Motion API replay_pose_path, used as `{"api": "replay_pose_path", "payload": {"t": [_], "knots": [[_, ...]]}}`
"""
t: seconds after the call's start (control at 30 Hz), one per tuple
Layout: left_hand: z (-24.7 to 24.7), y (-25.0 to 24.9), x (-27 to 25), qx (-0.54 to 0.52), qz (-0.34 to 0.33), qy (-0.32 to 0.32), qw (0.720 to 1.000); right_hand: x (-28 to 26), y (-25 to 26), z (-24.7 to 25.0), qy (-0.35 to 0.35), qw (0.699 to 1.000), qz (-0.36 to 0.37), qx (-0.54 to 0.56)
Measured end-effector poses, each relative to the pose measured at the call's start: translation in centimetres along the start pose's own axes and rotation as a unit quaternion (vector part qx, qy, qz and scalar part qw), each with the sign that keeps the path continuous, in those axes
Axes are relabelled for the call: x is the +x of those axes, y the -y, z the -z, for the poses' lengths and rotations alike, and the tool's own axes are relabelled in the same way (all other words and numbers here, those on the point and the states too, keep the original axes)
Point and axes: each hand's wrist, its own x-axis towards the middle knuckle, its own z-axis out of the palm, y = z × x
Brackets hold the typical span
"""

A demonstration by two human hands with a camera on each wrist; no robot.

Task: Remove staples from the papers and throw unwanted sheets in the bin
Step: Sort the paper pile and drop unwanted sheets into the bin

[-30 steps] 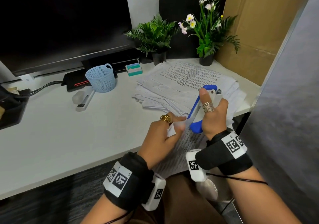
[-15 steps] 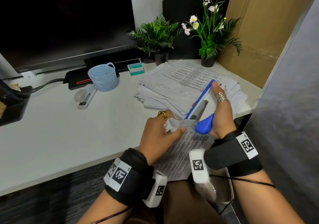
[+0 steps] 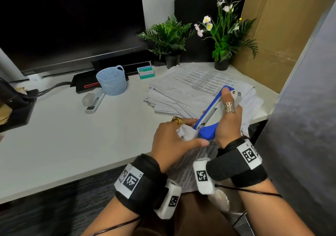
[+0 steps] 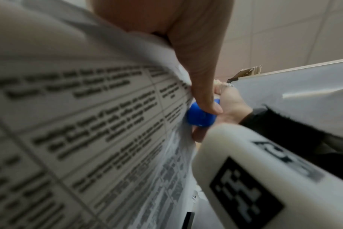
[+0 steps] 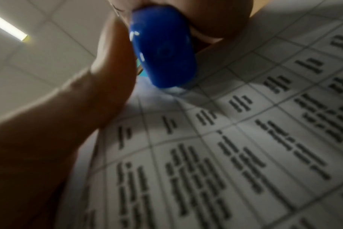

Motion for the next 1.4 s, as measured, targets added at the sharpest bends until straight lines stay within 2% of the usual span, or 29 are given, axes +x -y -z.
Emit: {"api": "replay_pose_path", "payload": {"t": [0.23,0.4,0.53,0.63,0.67,0.87,0.97,1.07,1.27,1.4], "knots": [[1.2,-0.2,-0.5,0.007,-0.017,-0.023,1.000,-1.1,-0.5,-1.3,0.026,0.999,-0.029,0.002],[3.3,-0.1,-0.9,0.035,-0.020,-0.044,0.998,-0.8,-0.3,-3.3,0.100,0.994,-0.035,-0.017],[6.4,2.1,0.0,0.068,0.033,-0.058,0.995,2.2,-2.1,-6.6,0.157,0.972,-0.138,-0.108],[8.5,3.2,0.2,0.121,0.072,-0.080,0.987,3.1,-4.1,-9.2,0.206,0.934,-0.233,-0.177],[9.0,3.8,0.1,0.133,0.083,-0.088,0.984,3.1,-4.8,-9.9,0.215,0.927,-0.245,-0.184],[11.8,4.9,-1.0,0.184,0.134,-0.072,0.971,2.0,-6.8,-11.7,0.250,0.915,-0.263,-0.176],[12.1,4.2,-1.9,0.261,0.128,-0.100,0.951,1.2,-6.3,-12.0,0.287,0.902,-0.275,-0.167],[11.7,4.2,-2.3,0.268,0.114,-0.110,0.950,0.8,-5.9,-12.0,0.309,0.902,-0.261,-0.153],[11.1,4.3,-2.0,0.271,0.131,-0.121,0.946,0.1,-6.2,-11.8,0.255,0.930,-0.242,-0.109],[10.8,4.9,-1.6,0.215,0.092,-0.127,0.964,0.2,-6.8,-11.4,0.229,0.938,-0.250,-0.077]]}}
